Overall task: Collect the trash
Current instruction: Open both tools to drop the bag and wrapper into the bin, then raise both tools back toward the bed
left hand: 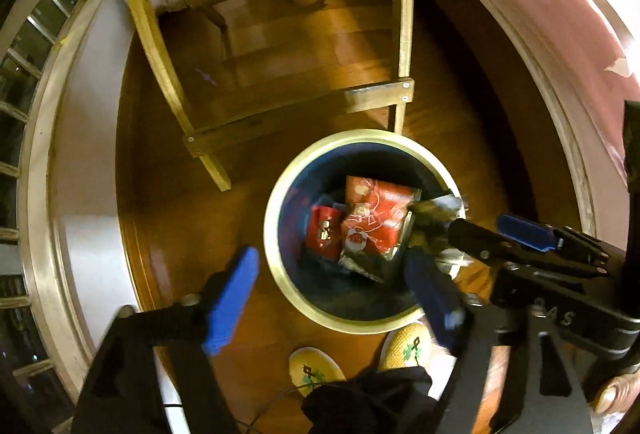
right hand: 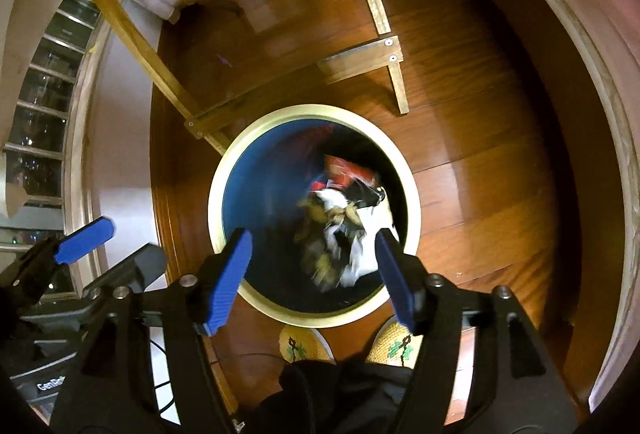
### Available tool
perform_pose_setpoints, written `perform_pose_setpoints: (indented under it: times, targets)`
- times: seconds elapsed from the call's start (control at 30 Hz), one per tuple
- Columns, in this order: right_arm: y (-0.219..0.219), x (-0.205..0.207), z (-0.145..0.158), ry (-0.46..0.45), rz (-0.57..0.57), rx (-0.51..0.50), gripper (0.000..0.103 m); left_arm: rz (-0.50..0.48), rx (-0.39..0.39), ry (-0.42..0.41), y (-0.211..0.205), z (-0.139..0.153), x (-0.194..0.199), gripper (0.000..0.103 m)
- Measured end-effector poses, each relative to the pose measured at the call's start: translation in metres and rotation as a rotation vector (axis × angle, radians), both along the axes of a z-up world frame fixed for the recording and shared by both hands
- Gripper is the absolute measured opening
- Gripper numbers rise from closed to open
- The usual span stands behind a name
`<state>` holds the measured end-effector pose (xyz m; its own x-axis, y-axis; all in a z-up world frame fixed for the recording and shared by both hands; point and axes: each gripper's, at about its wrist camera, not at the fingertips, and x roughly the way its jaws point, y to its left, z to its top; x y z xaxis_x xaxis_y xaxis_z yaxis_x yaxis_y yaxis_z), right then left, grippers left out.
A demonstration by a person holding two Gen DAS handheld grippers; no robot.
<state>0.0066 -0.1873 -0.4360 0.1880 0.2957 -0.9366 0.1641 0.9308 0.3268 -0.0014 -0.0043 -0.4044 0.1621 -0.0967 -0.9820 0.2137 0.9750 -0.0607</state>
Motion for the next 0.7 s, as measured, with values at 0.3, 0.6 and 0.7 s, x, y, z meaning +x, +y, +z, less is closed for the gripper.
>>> perform_pose_setpoints:
  times: [0.3, 0.6, 0.7]
  targets:
    - [0.009, 0.001, 0.022, -0.017, 0.019, -0.023, 0.068, 0.034, -0.001, -0.031, 0.02, 0.029, 0.002, 0.087]
    - [0.011, -0.011, 0.072, -0.029, 0.024, -0.027, 0.068, 0.064, -0.029, -0.071, 0.026, 0.095, -0.006, 0.087]
    - [0.013, -0.013, 0.097, -0.039, 0.035, -0.029, 0.068, 0.069, -0.036, -0.082, 0.027, 0.121, -0.008, 0.087]
